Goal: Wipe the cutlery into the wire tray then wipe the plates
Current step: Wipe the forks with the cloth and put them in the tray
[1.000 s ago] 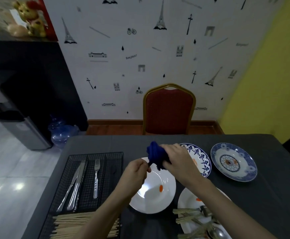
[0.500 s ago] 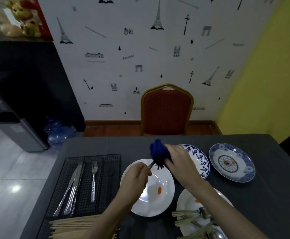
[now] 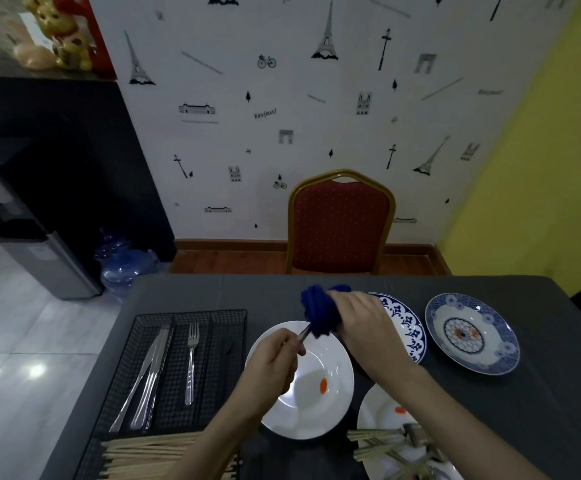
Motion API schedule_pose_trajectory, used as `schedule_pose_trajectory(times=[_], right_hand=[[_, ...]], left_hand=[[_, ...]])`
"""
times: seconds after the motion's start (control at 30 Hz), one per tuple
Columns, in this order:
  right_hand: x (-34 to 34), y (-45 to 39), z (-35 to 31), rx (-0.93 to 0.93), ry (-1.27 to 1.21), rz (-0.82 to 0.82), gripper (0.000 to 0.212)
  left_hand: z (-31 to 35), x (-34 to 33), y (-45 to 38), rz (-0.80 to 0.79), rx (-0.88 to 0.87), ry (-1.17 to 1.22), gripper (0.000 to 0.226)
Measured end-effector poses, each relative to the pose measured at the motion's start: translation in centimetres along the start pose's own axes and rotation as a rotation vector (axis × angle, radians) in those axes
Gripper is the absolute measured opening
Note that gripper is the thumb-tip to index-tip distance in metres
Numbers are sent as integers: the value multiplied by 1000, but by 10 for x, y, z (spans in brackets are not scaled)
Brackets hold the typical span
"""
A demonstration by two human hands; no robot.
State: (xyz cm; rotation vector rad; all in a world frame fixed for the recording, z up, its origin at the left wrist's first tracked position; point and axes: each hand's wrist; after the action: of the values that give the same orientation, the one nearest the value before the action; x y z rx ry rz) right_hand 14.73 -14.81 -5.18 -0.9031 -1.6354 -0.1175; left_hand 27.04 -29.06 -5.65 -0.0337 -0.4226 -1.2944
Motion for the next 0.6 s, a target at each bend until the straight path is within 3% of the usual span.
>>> schedule_pose_trajectory(times=[0.17, 0.3, 0.47, 0.6], right_hand=[[-4, 6, -16, 108, -6, -64, 47], [0, -9, 7, -3, 12, -52, 42], [-3, -3, -6, 109, -73, -107, 35], [5, -13, 14, -34, -28, -94, 33]], left_hand=[[3, 0, -5, 23, 0, -51, 22], [1, 2, 0, 14, -43, -99, 24], [2, 3, -1, -4, -24, -67, 24], [2, 10, 5, -5, -29, 1, 25]])
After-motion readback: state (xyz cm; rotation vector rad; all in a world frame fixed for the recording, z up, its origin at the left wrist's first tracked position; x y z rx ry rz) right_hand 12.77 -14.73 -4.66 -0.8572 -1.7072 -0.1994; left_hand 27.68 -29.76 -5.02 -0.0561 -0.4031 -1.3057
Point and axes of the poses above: each hand's wrist, its own y-axis away from the middle knuckle, its own x-axis out of the back of the hand, z = x × y, and after that the axes turned 12 degrees about -y, right-handed
